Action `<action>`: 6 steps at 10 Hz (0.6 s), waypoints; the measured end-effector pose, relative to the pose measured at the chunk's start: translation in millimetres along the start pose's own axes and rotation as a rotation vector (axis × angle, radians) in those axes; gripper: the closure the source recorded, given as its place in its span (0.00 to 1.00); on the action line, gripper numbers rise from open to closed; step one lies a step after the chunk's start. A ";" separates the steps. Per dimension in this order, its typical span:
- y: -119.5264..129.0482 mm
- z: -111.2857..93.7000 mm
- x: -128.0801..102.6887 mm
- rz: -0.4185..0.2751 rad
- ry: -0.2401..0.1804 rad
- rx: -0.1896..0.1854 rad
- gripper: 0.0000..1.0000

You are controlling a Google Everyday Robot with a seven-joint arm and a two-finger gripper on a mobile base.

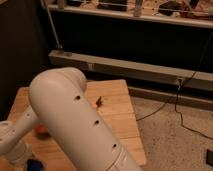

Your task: Wipe the white sponge on the table

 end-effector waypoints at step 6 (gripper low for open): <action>-56.1 -10.2 -27.6 0.034 -0.018 0.046 0.63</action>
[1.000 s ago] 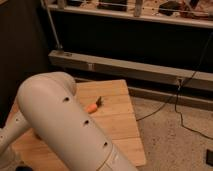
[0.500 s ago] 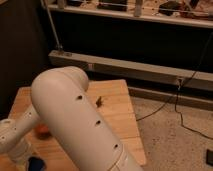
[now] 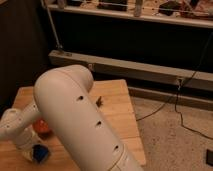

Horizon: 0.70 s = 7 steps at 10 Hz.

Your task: Wipe the white sponge on the table

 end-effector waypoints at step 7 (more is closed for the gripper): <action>-14.5 -18.1 -87.3 -0.068 -0.088 0.013 0.63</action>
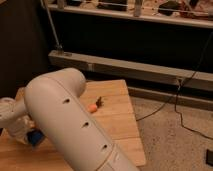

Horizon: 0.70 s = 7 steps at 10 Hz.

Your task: Wipe the white sponge on the table

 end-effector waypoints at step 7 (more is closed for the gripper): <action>48.0 -0.7 -90.6 -0.157 -0.061 -0.038 0.63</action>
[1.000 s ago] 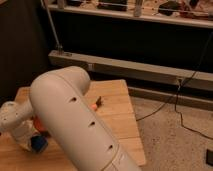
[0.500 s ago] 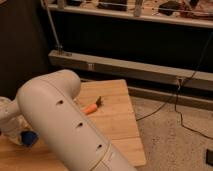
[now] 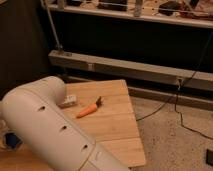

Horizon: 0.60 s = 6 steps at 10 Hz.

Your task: Wipe the white sponge on the table

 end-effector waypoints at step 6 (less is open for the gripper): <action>31.6 13.4 -23.9 -0.086 0.005 -0.045 0.63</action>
